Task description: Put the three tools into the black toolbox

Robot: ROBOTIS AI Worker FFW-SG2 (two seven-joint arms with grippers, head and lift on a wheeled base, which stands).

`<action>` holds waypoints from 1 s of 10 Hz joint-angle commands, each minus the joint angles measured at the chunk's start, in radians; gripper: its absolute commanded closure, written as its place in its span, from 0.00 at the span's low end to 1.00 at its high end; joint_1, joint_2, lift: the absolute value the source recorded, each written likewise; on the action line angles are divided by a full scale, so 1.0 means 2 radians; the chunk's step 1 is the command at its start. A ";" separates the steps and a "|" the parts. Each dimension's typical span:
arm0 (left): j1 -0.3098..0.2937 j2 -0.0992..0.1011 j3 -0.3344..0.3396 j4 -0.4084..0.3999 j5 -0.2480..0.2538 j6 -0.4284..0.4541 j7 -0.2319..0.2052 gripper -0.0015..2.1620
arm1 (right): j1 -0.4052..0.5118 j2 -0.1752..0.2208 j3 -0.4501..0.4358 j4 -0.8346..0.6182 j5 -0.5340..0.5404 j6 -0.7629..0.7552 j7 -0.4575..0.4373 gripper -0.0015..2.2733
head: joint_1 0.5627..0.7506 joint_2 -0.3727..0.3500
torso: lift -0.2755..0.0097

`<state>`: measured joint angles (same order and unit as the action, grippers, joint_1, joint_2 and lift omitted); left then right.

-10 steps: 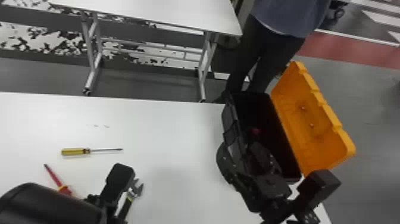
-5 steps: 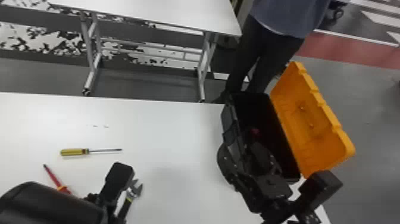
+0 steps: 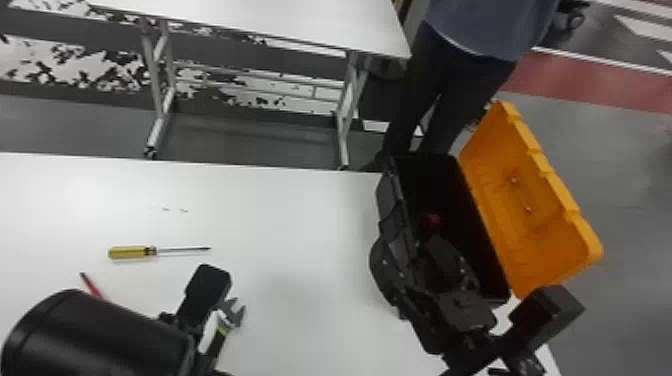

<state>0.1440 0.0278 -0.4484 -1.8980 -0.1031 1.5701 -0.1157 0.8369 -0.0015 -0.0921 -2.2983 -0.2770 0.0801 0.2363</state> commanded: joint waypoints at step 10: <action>0.037 0.007 0.010 -0.095 -0.003 0.001 0.010 0.99 | -0.010 0.001 0.005 0.009 -0.005 0.001 0.000 0.05 | 0.70 0.16 | 0.79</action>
<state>0.2081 0.0396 -0.4325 -2.0667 -0.1085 1.5701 -0.0964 0.8168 0.0000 -0.0842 -2.2794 -0.2879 0.0820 0.2362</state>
